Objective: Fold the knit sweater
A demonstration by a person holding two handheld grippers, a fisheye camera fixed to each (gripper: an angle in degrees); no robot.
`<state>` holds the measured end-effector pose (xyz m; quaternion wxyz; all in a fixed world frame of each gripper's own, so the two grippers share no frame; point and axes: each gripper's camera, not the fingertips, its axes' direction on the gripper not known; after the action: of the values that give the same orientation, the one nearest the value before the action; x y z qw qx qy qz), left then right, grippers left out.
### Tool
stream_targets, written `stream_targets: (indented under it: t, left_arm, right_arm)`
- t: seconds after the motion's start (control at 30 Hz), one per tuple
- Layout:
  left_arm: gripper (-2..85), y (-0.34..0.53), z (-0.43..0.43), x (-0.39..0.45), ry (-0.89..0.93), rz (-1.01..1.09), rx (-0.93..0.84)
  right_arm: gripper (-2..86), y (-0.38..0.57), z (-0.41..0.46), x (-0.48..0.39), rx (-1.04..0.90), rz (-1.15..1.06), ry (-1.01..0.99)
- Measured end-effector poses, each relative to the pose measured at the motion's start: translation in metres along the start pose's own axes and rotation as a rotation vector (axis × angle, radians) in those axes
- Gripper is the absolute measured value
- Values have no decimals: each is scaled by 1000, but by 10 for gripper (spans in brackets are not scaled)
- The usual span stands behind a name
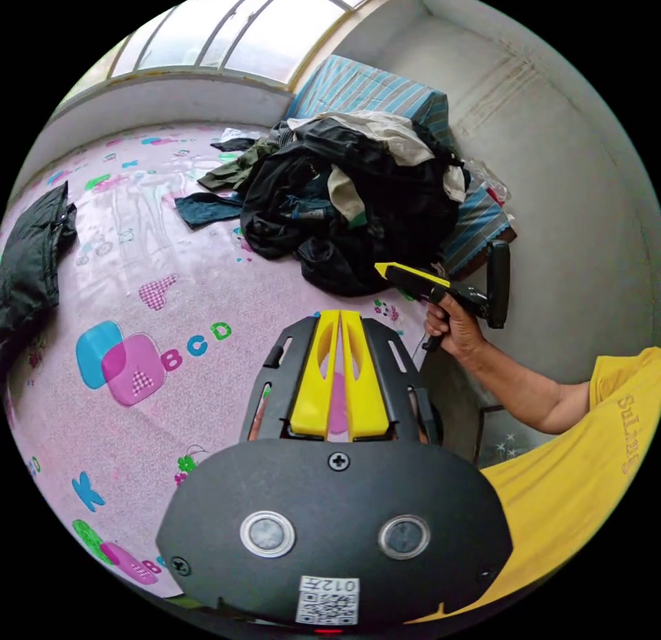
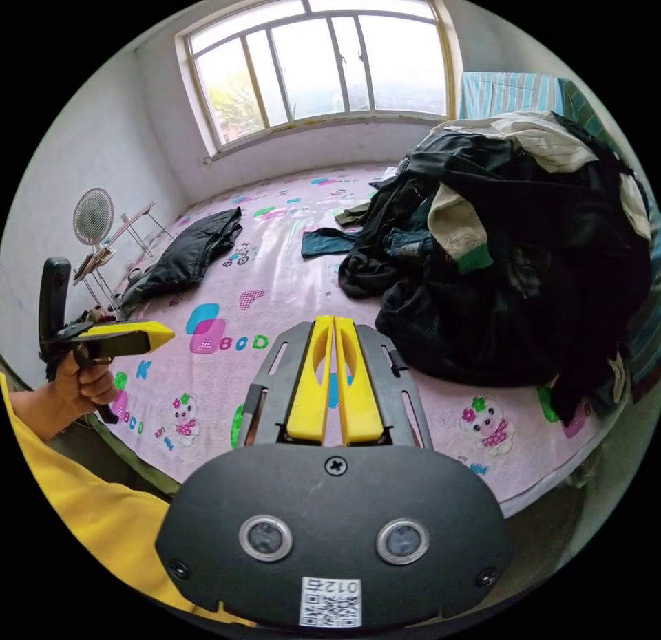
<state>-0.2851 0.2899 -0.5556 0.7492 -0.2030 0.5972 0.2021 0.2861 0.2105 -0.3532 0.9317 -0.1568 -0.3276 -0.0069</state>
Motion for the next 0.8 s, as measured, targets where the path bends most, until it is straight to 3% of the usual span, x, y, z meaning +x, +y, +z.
stream_targets:
  t: [0.43,0.8]
  left_arm:
    - [84,-299,265,58,-109,133,-94]
    - [73,-411,395,77,-170,198,-203]
  right_arm:
    - [-2,-115,-128,92,13,111,-37]
    - [-2,-188,-238,125,29,170,47]
